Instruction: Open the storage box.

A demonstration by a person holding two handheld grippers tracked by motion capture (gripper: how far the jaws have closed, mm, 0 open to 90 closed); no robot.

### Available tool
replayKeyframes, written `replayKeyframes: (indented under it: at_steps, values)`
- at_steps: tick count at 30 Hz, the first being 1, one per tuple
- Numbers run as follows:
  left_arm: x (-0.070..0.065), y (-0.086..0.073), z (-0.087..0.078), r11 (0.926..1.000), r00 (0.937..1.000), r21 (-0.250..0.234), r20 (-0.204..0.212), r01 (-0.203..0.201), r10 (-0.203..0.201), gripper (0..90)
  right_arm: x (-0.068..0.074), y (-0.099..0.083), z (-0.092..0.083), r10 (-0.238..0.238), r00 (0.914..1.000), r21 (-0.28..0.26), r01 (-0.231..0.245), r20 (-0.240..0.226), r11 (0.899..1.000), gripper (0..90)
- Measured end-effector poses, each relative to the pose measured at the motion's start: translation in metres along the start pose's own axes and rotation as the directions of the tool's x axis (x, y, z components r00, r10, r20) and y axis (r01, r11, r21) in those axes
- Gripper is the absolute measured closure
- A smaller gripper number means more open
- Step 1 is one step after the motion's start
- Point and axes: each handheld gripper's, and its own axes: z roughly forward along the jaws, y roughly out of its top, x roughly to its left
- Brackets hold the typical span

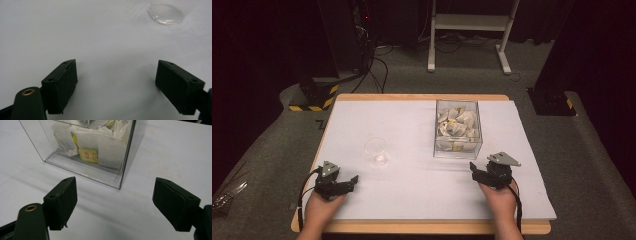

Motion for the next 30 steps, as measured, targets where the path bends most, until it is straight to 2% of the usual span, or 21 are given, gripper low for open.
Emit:
replayKeyframes:
  at_steps: [16, 30]
  values:
    - [0.000, 0.000, 0.000, 0.9999, 0.9999, -0.004, -0.003, 0.013, -0.014, 20.1, 0.017, 0.015, 0.008, -0.040, 0.9983, -0.052, 0.037, -0.043, 0.998, 25.3]
    - [-0.001, 0.000, 0.000, 1.0000, 0.9999, -0.002, -0.010, 0.004, -0.004, 20.3, 0.034, 0.026, 0.012, -0.062, 0.9944, -0.096, 0.054, -0.086, 0.994, 28.3]
